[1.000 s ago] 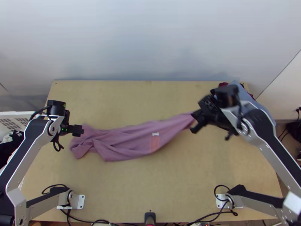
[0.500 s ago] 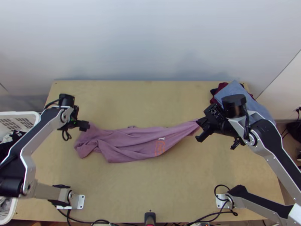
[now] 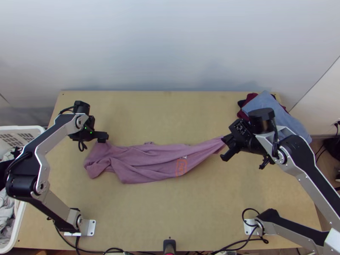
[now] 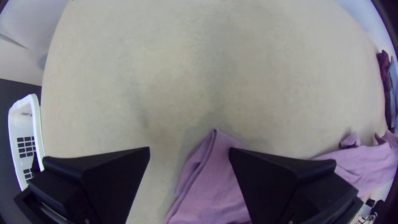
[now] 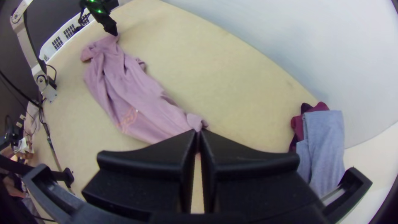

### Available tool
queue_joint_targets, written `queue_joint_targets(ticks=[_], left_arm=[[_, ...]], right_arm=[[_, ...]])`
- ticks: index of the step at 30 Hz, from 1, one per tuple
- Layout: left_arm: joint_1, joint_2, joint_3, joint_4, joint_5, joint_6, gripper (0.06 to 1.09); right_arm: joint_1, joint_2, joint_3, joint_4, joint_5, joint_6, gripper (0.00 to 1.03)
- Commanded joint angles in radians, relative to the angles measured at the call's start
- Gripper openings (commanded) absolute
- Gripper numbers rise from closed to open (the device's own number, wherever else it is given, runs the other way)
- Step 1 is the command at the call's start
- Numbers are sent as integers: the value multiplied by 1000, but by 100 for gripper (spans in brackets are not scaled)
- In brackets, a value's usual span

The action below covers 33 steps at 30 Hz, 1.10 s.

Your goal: Fold the t-shirt

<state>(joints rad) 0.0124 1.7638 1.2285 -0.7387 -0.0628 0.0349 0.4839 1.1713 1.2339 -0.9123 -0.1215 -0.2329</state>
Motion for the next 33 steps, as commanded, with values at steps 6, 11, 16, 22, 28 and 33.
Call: queue_joint_targets(ticks=[6,11,16,22,28,33], left_arm=[[-42,68,39,-7,52,-58,85],[-28,54,20,7,92,-72,56],[-23,23,-23,30,100,-58,35],[3,-109,-78,68,244,-44,28],[75,-297,-55,73,265,-107,27],[253,-452,34,61,454,-208,26]], right_arm=[[-10,-1,-24,16,3,-5,3],[-13,-5,-42,18,5,-2,3],[-13,-9,-56,23,6,-2,3],[-11,-10,-57,24,13,-5,3],[-48,-7,-11,58,22,-3,3],[-173,-13,95,85,20,10,3]])
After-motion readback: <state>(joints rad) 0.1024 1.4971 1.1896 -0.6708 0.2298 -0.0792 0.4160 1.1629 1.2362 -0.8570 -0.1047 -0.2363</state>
